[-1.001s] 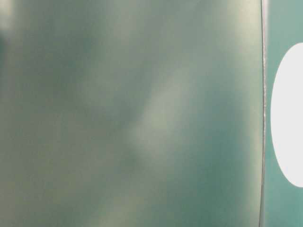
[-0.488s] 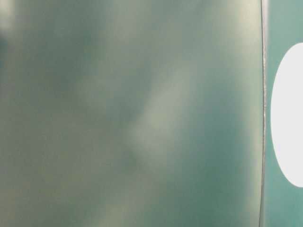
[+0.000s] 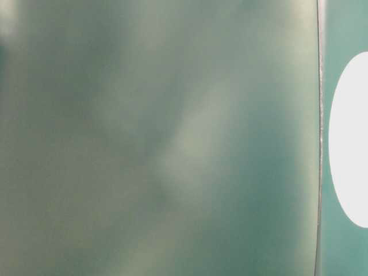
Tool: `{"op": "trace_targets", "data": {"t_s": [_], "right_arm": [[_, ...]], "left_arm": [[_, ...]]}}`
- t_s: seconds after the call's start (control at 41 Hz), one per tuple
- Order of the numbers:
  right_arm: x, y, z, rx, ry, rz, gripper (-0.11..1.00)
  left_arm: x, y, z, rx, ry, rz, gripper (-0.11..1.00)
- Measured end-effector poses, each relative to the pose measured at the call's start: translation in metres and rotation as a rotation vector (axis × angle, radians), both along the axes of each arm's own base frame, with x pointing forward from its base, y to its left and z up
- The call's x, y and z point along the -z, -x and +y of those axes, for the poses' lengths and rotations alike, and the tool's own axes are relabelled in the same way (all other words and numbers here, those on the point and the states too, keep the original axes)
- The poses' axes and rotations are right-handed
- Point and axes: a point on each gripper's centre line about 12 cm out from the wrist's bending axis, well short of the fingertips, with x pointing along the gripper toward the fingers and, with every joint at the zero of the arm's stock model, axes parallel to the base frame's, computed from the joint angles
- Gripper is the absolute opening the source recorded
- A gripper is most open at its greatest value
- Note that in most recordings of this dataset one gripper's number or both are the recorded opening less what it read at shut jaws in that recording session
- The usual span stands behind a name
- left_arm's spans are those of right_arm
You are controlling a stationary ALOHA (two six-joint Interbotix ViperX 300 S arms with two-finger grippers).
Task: Scoop the yellow hexagonal prism block from the bowl with a spoon using the right arm.
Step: 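Lower the open right gripper around the red spoon handle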
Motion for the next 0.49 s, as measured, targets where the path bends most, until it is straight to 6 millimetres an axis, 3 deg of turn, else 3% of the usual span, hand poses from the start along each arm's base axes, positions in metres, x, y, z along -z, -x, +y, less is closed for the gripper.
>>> {"op": "trace_targets", "data": {"t_s": [0.488], "right_arm": [[0.044, 0.005, 0.021, -0.033, 0.097, -0.006, 0.51]], "left_arm": [[0.000, 0.000, 0.000, 0.000, -0.006, 0.003, 0.02]]}}
